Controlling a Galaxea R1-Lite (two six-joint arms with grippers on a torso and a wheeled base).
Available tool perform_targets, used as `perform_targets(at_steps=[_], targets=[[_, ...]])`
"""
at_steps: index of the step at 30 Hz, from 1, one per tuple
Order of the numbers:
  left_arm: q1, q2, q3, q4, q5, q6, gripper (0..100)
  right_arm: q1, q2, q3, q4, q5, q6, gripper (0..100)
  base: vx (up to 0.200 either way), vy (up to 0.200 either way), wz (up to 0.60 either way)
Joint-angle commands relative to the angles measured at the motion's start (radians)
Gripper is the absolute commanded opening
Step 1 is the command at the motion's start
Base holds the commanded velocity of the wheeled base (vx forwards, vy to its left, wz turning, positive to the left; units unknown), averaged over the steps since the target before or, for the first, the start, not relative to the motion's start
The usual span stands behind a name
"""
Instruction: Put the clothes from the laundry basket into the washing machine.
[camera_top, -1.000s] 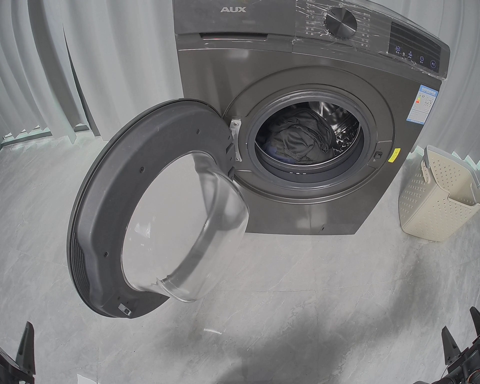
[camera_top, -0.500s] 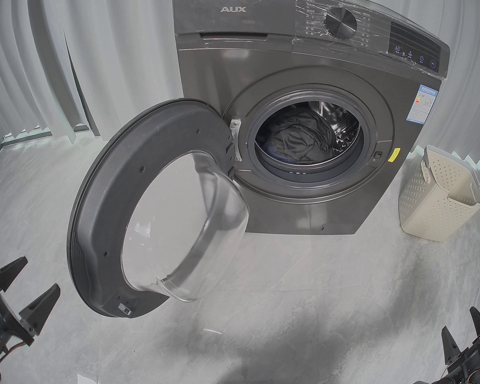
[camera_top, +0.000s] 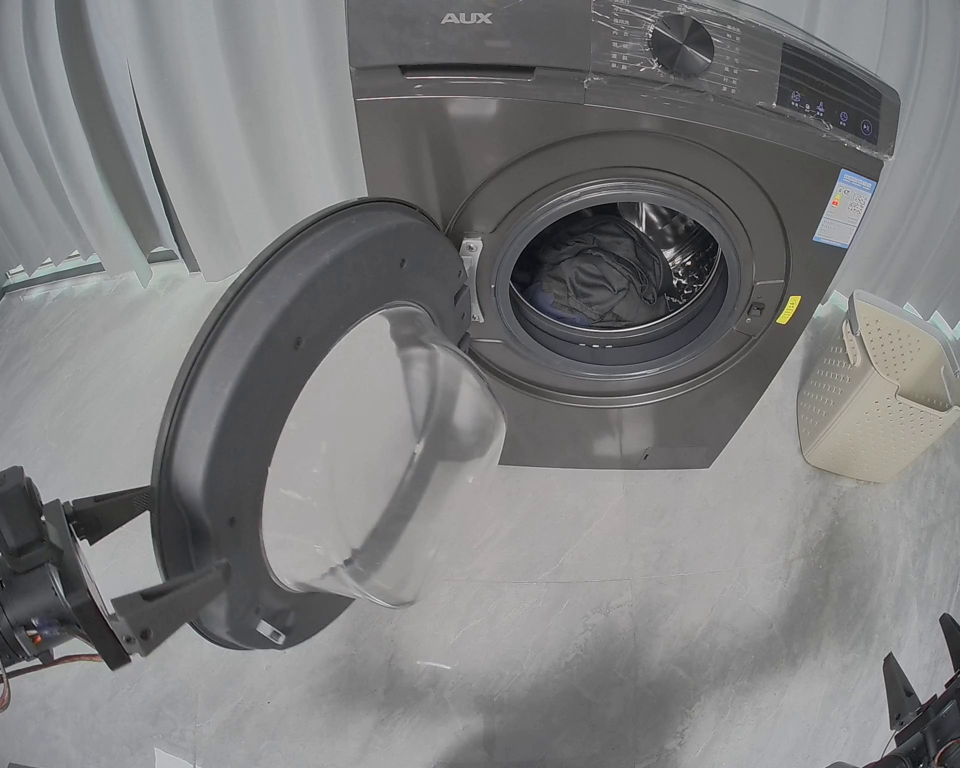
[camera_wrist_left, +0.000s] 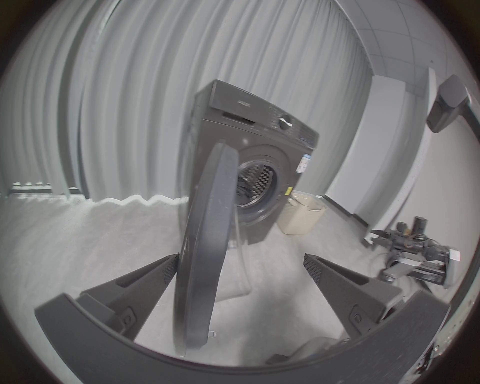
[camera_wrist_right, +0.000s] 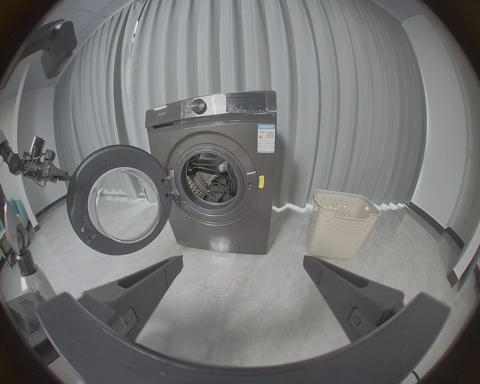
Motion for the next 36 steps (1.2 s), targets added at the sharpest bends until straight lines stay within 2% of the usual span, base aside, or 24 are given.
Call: perform_targets(at_steps=[1, 3, 6, 9, 12, 14, 17, 21, 26, 30, 36], targets=[[-0.147, 0.021, -0.025, -0.013, -0.004, -0.038, 100, 0.001, -0.013, 0.016, 0.0, 0.0, 0.0, 100, 0.0, 0.0, 0.0], [-0.191, 0.005, -0.028, -0.014, -0.004, -0.064, 100, 0.001, -0.015, 0.016, 0.0, 0.0, 0.0, 100, 0.0, 0.0, 0.0], [-0.191, 0.008, -0.024, -0.013, 0.007, -0.067, 100, 0.001, -0.015, 0.016, 0.0, 0.0, 0.0, 100, 0.0, 0.0, 0.0], [-0.188, -0.003, -0.03, -0.02, 0.073, -0.073, 100, 0.001, -0.015, 0.016, 0.0, 0.0, 0.0, 100, 0.0, 0.0, 0.0], [-0.131, -0.021, -0.032, -0.043, 0.164, -0.071, 100, 0.001, -0.015, 0.016, 0.0, 0.0, 0.0, 100, 0.0, 0.0, 0.0], [-0.061, -0.025, -0.032, -0.06, 0.193, -0.059, 100, 0.001, -0.015, 0.016, 0.0, 0.0, 0.0, 100, 0.0, 0.0, 0.0], [0.022, -0.011, -0.036, -0.056, 0.193, -0.041, 100, 0.001, -0.015, 0.016, 0.0, 0.0, 0.0, 100, 0.0, 0.0, 0.0], [0.028, 0.051, -0.03, -0.054, 0.197, -0.001, 100, 0.001, -0.015, 0.016, 0.0, 0.0, 0.0, 100, 0.0, 0.0, 0.0], [-0.003, 0.156, -0.044, -0.071, 0.193, 0.019, 100, 0.001, -0.015, 0.016, 0.0, 0.0, 0.0, 100, 0.0, 0.0, 0.0], [-0.099, 0.23, -0.058, -0.125, 0.202, 0.012, 100, 0.001, -0.015, 0.016, 0.0, 0.0, 0.0, 100, 0.0, 0.0, 0.0], [-0.176, 0.327, -0.097, -0.227, 0.243, 0.007, 100, 0.001, -0.015, 0.016, 0.0, 0.0, 0.0, 100, 0.0, 0.0, 0.0]])
